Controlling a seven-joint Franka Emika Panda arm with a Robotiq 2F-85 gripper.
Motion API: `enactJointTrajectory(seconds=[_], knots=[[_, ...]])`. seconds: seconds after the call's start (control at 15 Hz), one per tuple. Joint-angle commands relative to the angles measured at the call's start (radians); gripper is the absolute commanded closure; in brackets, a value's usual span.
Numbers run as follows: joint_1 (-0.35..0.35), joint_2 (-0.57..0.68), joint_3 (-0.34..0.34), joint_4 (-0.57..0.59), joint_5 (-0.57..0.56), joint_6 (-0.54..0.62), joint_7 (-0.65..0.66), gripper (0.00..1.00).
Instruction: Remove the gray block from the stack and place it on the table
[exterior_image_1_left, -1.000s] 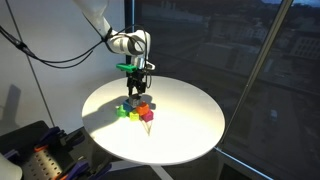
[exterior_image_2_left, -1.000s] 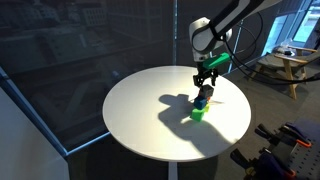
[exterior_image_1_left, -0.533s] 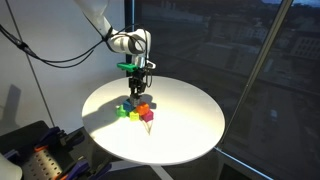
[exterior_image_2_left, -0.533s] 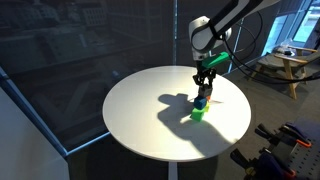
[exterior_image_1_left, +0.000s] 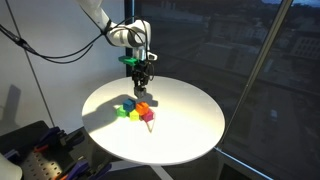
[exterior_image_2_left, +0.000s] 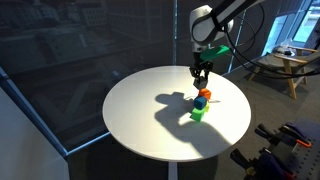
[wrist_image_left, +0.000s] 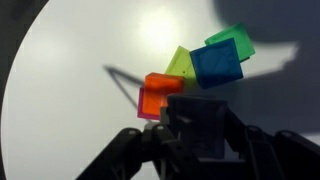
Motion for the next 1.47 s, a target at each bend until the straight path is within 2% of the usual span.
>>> enactJointTrajectory(seconds=[0.0,0.67,1.27,1.4], knots=[[0.002,-0.062,0.002,-0.018,0.011,-0.003,0.008,0.71],[-0.022,-0.196,-0.007,-0.061,0.01,-0.019,0.005,0.71],[-0.089,-0.279,-0.046,-0.118,0.008,-0.073,-0.003,0.71],[-0.102,-0.29,-0.054,-0.136,0.001,-0.055,-0.005,0.71]])
